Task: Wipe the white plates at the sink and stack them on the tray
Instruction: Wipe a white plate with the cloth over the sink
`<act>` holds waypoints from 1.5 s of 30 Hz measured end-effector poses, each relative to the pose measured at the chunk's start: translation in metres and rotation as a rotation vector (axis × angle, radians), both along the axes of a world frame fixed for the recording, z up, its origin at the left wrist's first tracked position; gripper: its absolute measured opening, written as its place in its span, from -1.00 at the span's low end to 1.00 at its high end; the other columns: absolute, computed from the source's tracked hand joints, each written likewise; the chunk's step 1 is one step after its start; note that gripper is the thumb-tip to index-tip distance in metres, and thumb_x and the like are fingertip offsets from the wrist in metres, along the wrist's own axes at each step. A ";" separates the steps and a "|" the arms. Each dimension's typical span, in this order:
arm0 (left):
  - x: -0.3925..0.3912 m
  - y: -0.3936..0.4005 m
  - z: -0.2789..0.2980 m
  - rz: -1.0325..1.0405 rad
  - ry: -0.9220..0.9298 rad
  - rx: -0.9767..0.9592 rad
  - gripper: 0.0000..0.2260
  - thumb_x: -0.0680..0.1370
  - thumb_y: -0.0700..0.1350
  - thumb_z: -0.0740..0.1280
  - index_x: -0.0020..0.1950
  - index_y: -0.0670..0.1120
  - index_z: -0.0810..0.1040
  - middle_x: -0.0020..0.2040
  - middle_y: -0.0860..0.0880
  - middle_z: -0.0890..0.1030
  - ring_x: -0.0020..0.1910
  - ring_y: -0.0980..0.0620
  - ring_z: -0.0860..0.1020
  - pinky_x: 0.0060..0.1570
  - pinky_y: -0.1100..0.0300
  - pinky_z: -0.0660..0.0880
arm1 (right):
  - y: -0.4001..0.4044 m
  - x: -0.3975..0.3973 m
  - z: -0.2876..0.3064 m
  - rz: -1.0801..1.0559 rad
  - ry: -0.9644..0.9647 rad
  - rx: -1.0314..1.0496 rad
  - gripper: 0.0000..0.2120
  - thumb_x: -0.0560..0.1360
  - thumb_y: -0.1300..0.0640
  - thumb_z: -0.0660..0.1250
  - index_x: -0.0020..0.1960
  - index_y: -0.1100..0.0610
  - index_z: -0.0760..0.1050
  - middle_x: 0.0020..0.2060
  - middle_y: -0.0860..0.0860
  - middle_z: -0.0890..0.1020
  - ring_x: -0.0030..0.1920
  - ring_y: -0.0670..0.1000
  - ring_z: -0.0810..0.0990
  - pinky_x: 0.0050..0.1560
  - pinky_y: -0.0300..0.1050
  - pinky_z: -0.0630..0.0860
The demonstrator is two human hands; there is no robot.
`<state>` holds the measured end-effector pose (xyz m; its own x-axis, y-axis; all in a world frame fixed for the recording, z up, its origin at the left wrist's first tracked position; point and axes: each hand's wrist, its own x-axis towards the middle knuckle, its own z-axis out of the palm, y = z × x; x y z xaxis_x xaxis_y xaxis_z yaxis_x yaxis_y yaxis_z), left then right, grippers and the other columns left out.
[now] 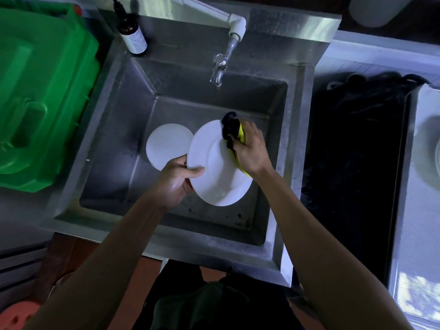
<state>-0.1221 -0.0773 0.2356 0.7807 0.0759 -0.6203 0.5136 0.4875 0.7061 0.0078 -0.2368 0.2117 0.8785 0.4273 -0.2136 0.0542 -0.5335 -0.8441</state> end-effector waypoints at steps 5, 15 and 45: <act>0.005 -0.001 -0.002 0.002 0.039 0.084 -0.65 0.56 -0.42 0.27 0.33 -0.28 0.53 0.28 -0.32 0.60 0.27 -0.34 0.57 0.28 -0.22 0.51 | 0.012 -0.017 0.007 0.109 -0.194 -0.031 -0.44 0.50 0.18 0.31 0.50 0.05 0.37 0.50 -0.04 0.37 0.49 0.14 0.26 0.46 0.25 0.19; 0.003 -0.004 -0.002 0.004 -0.020 0.048 -0.65 0.51 -0.50 0.23 0.28 -0.36 0.51 0.13 -0.29 0.60 0.15 -0.22 0.60 0.15 -0.03 0.53 | 0.023 -0.049 0.011 0.230 -0.298 0.061 -0.57 0.56 0.13 0.36 0.43 0.06 0.47 0.48 -0.04 0.41 0.50 0.13 0.28 0.46 0.22 0.17; 0.010 0.016 -0.017 0.299 -0.012 -0.031 -0.70 0.58 -0.28 0.32 0.32 -0.19 0.59 0.21 -0.23 0.64 0.10 -0.15 0.65 0.07 -0.02 0.60 | 0.039 -0.071 -0.004 0.035 -0.112 -0.105 -0.49 0.60 -0.05 0.19 0.54 -0.05 0.30 0.54 -0.09 0.30 0.53 0.05 0.20 0.48 0.20 0.14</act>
<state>-0.1116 -0.0614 0.2182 0.7342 0.2845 -0.6164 0.3355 0.6372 0.6938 -0.0634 -0.1975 0.2077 0.8842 0.4387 -0.1603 0.1650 -0.6146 -0.7714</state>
